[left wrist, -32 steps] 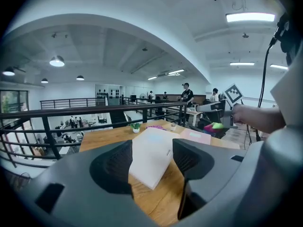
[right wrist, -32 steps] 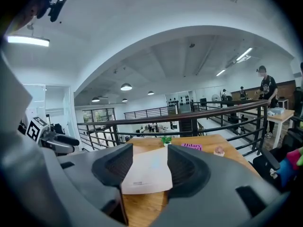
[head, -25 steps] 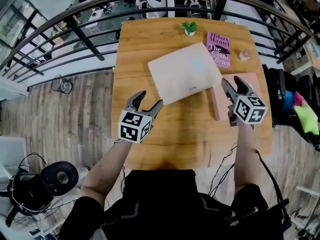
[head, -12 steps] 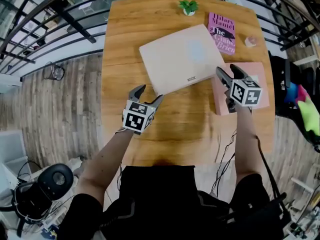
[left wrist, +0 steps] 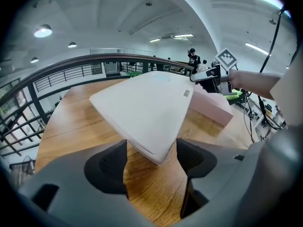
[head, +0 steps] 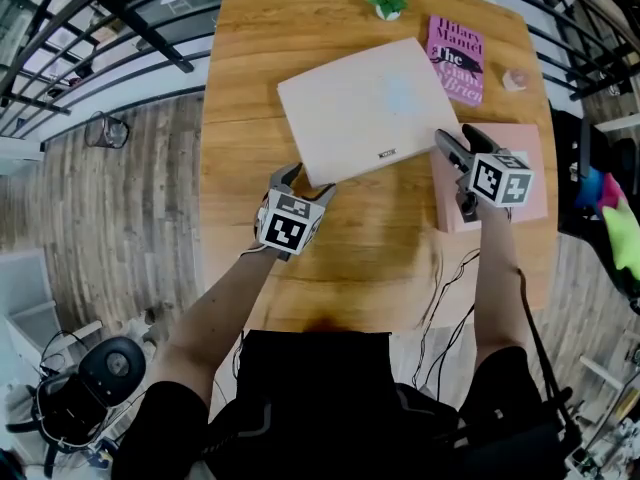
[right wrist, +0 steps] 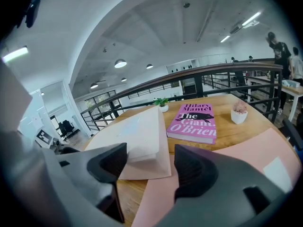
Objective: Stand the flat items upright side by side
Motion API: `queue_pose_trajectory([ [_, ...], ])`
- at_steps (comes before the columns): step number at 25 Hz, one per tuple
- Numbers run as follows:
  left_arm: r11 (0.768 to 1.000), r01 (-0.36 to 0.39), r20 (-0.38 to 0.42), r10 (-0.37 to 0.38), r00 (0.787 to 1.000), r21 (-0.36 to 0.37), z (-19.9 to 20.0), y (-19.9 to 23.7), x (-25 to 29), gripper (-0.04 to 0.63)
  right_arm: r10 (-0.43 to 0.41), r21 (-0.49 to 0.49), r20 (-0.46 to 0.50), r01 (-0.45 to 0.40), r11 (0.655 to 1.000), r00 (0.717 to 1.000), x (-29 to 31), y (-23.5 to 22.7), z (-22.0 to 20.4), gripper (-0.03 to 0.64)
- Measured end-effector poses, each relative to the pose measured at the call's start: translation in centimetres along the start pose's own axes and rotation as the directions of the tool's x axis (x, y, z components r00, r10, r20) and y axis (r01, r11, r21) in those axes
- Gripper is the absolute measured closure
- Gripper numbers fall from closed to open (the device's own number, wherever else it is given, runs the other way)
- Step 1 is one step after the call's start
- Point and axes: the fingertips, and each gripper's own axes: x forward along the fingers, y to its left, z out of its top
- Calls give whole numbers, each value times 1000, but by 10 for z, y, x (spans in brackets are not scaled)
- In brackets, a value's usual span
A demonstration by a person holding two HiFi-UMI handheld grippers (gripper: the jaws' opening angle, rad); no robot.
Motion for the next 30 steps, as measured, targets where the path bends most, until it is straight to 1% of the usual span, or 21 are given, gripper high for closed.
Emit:
queue_pose_trajectory([
  [3, 1000, 3, 7, -3, 1000, -6, 2, 2, 2, 267, 24, 13, -3, -24, 1000, 1000, 2, 0, 1, 294],
  [7, 1000, 10, 11, -10, 1000, -4, 1, 3, 3, 267, 75, 57, 7, -75, 996, 997, 5, 5, 1, 308],
  [10, 1000, 10, 11, -10, 1000, -5, 1, 3, 4, 268, 82, 77, 6, -82, 994, 997, 7, 5, -2, 320],
  [12, 1000, 15, 1, -15, 1000, -6, 1, 2, 5, 268, 66, 72, 7, -67, 995, 998, 6, 5, 0, 331],
  [16, 1000, 25, -8, -25, 1000, 2, -2, 2, 5, 270, 17, 5, -5, -17, 1000, 1000, -4, 15, 5, 337],
  [19, 999, 39, -11, -39, 999, -5, -5, 3, 5, 270, -8, -70, 13, 9, 998, 1000, -20, 33, 17, 345],
  [24, 997, 77, -29, -78, 997, -28, -12, 3, 5, 270, -45, -192, 47, 54, 980, 998, -46, 69, 39, 363],
  [27, 995, 93, -42, -93, 995, -20, -17, 4, 6, 270, -72, -244, 50, 83, 966, 996, -58, 89, 44, 368],
  [30, 995, 99, -57, -98, 993, 4, -21, 6, 7, 270, -79, -291, 69, 96, 952, 994, -70, 111, 53, 380],
])
